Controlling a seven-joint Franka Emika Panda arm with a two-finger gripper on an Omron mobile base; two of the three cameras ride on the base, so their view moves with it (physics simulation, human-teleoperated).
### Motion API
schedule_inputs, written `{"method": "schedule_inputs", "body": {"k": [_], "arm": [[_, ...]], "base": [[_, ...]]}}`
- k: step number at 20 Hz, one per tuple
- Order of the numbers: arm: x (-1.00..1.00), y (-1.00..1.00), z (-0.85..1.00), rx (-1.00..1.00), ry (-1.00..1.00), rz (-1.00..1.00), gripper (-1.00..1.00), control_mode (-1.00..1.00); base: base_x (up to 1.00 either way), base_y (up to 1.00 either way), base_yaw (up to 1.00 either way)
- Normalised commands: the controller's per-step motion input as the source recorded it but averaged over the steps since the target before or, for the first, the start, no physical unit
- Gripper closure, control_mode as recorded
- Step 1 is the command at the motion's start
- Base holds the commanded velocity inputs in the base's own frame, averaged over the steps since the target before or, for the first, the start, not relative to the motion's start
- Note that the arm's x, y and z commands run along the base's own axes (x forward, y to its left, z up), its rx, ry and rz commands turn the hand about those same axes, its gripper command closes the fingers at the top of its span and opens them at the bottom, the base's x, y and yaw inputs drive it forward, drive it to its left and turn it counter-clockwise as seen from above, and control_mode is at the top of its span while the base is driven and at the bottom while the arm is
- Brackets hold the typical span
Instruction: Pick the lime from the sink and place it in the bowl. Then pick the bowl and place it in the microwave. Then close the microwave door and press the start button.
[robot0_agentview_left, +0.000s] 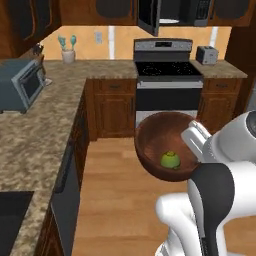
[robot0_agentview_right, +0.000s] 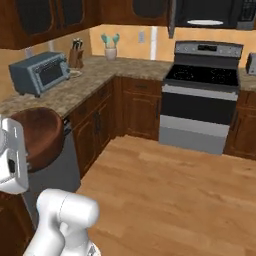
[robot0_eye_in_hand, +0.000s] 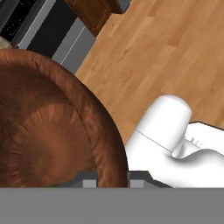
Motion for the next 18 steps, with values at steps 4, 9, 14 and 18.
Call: {"method": "schedule_inputs", "body": {"k": [4,9,14,18], "arm": [[0.0,0.0,0.0,0.0,0.0,0.0,1.0,1.0],[0.0,0.0,0.0,0.0,0.0,0.0,1.0,1.0],[0.0,0.0,0.0,0.0,0.0,0.0,1.0,1.0],[0.0,0.0,0.0,0.0,0.0,0.0,1.0,1.0]], "base": [[0.69,-0.97,-0.62],[0.98,-0.75,-0.53],[1.0,-0.3,-0.22],[1.0,-0.08,-0.01]]}}
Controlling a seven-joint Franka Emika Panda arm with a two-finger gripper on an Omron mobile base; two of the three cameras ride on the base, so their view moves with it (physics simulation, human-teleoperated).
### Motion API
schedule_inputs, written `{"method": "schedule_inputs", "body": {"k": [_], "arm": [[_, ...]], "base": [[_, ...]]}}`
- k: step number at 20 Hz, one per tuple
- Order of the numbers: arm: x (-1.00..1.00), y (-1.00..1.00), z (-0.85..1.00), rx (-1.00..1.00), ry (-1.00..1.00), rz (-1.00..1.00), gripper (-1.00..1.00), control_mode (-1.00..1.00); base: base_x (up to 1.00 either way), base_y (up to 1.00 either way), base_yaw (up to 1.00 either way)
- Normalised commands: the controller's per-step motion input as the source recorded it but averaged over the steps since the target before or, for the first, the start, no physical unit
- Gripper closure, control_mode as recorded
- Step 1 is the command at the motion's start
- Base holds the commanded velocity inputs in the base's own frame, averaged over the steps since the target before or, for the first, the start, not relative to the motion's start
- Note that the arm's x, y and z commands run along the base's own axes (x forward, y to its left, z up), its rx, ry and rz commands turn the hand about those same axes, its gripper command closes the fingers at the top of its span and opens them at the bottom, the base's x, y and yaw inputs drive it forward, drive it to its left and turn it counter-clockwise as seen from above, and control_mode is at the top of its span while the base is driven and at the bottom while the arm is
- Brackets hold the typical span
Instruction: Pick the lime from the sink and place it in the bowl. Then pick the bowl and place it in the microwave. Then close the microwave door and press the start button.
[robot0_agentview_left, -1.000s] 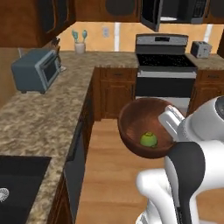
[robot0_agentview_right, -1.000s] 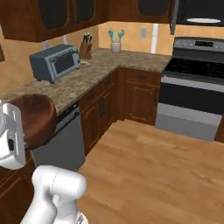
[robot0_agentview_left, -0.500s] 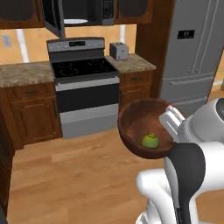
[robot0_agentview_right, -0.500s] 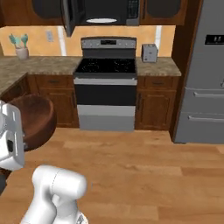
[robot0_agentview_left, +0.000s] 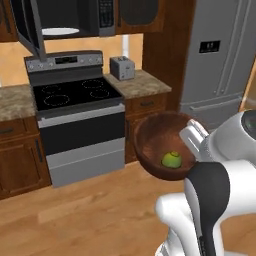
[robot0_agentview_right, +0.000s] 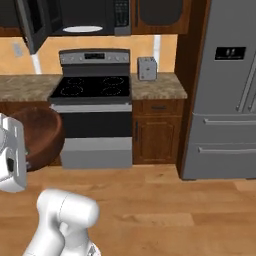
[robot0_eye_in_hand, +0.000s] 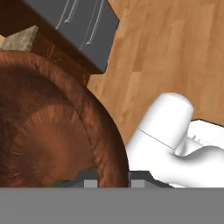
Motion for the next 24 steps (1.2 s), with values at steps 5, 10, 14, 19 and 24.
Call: {"method": "schedule_inputs", "body": {"k": [5,10,14,19,24], "arm": [[0.0,0.0,0.0,0.0,0.0,0.0,1.0,1.0],[0.0,0.0,0.0,0.0,0.0,0.0,1.0,1.0],[0.0,0.0,0.0,0.0,0.0,0.0,1.0,1.0],[0.0,0.0,0.0,0.0,0.0,0.0,1.0,1.0],[0.0,0.0,0.0,0.0,0.0,0.0,1.0,1.0]], "base": [[1.0,-0.3,0.01],[1.0,-0.22,0.09],[1.0,0.0,0.22],[1.0,-0.02,0.25],[1.0,0.0,0.29]]}}
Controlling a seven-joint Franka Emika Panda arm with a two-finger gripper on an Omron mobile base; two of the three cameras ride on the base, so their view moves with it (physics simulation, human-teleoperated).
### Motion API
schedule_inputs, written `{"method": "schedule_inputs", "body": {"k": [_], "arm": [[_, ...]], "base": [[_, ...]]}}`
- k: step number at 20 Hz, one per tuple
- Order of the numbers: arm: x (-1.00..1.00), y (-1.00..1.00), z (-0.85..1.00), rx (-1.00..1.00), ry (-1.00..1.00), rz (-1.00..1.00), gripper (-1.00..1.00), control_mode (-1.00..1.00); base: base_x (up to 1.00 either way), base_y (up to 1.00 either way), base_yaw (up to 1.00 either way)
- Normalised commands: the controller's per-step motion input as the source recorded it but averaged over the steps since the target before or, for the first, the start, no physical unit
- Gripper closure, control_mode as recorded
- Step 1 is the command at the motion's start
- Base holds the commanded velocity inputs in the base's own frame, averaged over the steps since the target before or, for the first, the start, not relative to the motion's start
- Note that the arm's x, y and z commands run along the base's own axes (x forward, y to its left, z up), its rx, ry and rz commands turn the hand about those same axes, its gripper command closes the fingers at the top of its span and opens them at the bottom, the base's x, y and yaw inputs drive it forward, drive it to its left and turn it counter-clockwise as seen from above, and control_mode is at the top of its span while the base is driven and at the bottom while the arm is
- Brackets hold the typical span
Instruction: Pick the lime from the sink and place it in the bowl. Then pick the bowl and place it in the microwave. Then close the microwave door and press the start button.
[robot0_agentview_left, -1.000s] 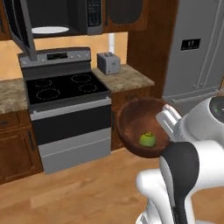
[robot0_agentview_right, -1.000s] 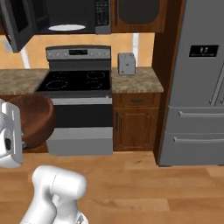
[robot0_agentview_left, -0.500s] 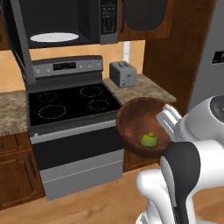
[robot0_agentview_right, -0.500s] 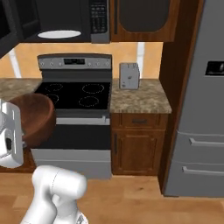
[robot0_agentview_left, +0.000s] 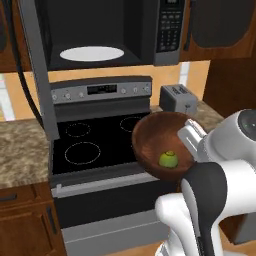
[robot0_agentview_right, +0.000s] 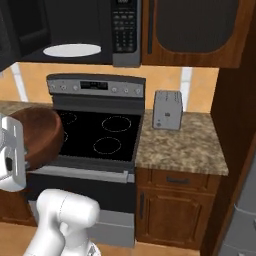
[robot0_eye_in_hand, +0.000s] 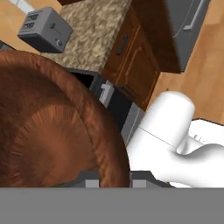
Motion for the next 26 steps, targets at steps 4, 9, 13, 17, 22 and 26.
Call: {"method": "schedule_inputs", "body": {"k": [4,9,13,17,22,26], "arm": [[0.0,0.0,0.0,0.0,0.0,0.0,1.0,1.0],[0.0,0.0,0.0,0.0,0.0,0.0,1.0,1.0],[0.0,0.0,0.0,0.0,0.0,0.0,1.0,1.0],[0.0,0.0,0.0,0.0,0.0,0.0,1.0,1.0],[0.0,0.0,0.0,0.0,0.0,0.0,1.0,1.0],[0.0,0.0,0.0,0.0,0.0,0.0,1.0,1.0]], "base": [[0.93,-0.01,0.26],[0.64,0.0,0.05],[0.09,0.0,0.0],[0.02,0.0,0.0],[0.49,0.0,0.0],[0.49,0.0,0.0]]}}
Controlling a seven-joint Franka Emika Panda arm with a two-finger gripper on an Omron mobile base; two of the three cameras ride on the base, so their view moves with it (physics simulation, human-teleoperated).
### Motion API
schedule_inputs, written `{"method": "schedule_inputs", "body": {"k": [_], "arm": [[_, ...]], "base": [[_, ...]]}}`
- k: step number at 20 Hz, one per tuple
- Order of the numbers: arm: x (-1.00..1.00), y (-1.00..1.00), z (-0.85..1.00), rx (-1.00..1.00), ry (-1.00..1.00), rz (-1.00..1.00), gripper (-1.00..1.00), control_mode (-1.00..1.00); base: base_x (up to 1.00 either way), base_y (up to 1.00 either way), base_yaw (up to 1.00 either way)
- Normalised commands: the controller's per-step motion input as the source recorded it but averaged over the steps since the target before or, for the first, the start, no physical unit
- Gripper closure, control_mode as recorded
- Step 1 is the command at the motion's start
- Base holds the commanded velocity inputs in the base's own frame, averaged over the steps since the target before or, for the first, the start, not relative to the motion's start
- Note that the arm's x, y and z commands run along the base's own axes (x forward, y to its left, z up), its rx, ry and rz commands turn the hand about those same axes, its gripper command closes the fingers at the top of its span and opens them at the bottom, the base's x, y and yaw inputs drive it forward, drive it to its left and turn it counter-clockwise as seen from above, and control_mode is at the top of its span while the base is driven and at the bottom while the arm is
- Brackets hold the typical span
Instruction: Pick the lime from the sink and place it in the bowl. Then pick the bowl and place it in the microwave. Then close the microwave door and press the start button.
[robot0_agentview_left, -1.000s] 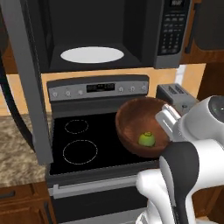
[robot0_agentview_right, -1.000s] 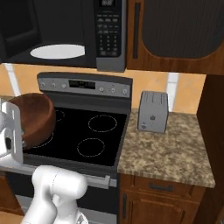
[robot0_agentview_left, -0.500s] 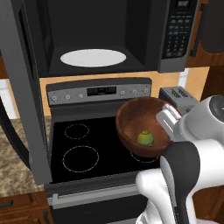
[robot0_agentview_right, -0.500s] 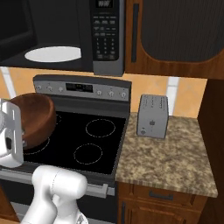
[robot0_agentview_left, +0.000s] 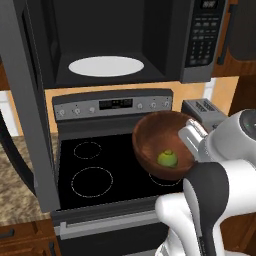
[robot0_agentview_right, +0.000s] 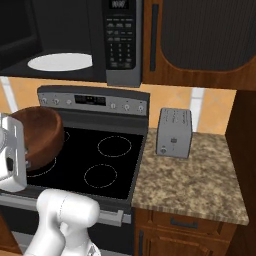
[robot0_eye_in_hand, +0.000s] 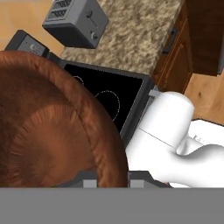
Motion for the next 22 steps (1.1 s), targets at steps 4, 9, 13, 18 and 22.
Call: {"method": "schedule_inputs", "body": {"k": [4,9,13,18,22], "arm": [[-0.08,-0.02,0.42,0.0,-0.06,0.0,1.0,-1.0],[0.11,-0.01,0.98,0.0,0.0,-0.03,1.0,-1.0],[0.27,0.0,0.67,0.0,-0.01,-0.07,1.0,-1.0],[0.44,0.03,0.32,0.0,-0.08,-0.04,1.0,-1.0],[0.71,0.06,0.04,-0.01,-0.04,-0.06,1.0,-1.0]], "base": [[0.0,0.0,0.0],[0.0,0.0,0.0],[0.0,0.0,0.0],[0.0,0.0,0.0],[0.0,0.0,0.0]]}}
